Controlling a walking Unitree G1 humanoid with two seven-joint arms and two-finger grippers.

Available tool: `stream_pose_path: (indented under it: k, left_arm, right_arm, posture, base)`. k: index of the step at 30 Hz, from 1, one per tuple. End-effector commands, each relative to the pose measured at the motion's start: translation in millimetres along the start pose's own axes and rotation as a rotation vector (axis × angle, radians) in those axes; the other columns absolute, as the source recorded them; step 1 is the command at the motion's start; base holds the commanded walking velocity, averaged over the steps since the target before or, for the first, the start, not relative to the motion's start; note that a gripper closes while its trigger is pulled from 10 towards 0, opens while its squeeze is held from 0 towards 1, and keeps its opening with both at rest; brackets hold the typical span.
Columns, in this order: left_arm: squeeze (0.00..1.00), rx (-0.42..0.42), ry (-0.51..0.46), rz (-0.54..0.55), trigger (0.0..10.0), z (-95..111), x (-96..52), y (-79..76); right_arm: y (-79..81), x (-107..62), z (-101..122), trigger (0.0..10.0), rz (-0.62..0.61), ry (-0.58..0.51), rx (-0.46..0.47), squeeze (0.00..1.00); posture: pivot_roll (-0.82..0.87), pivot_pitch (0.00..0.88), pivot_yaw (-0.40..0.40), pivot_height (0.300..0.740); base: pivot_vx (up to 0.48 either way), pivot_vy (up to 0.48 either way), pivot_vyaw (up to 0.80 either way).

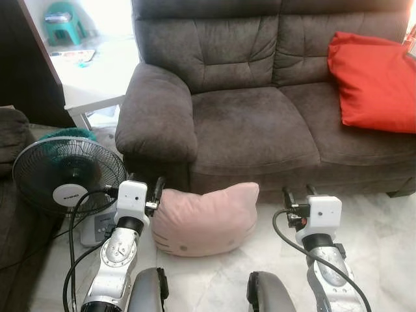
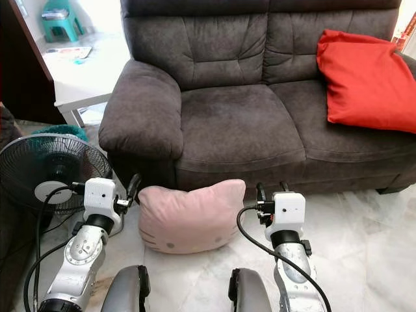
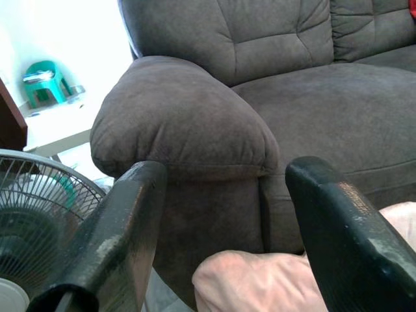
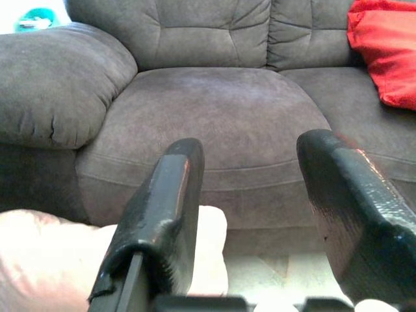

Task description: Move the pillow to the sofa from floor

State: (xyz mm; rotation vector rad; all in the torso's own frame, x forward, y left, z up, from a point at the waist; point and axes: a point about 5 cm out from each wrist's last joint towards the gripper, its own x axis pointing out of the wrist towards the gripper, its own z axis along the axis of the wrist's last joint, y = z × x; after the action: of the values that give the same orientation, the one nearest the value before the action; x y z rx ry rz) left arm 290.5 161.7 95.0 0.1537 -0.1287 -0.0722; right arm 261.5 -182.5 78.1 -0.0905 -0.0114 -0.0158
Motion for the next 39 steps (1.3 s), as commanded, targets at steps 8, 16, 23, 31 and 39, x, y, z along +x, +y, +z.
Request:
stream_pose_path:
  k: [8,16,23,31,39]
  left_arm:
    - [0.0,-0.014,0.01,0.015,10.0,-1.7,0.4,1.3]
    - [0.0,-0.017,0.015,0.017,10.0,-2.6,0.8,1.3]
    - [0.0,-0.028,0.02,0.012,10.0,-3.6,0.7,0.1]
    - [0.0,-0.031,0.08,0.024,10.0,-12.6,0.8,1.9]
    - [0.0,-0.018,0.09,0.017,10.0,-13.9,0.5,2.2]
  right_arm:
    - [3.9,3.8,-0.2,10.0,0.026,0.014,0.0,0.0]
    - [4.9,4.5,1.1,10.0,0.039,0.002,-0.008,0.0]
    - [5.1,3.9,1.2,10.0,0.042,0.001,-0.012,0.0]
    - [6.6,3.0,-2.5,10.0,0.064,0.023,-0.018,0.0]
    - [5.7,3.5,-1.3,10.0,0.066,0.021,-0.017,0.0]
  posture:
    - [-0.01,0.023,-0.001,0.499]
    - [-0.01,0.027,-0.003,0.465]
    - [-0.01,0.03,-0.005,0.465]
    - [-0.01,0.031,-0.006,0.465]
    - [-0.01,0.033,-0.006,0.465]
  base:
    - [0.0,0.0,0.0]
    - [0.0,0.0,0.0]
    - [0.0,0.0,0.0]
    - [0.034,0.0,0.0]
    - [0.334,0.0,0.0]
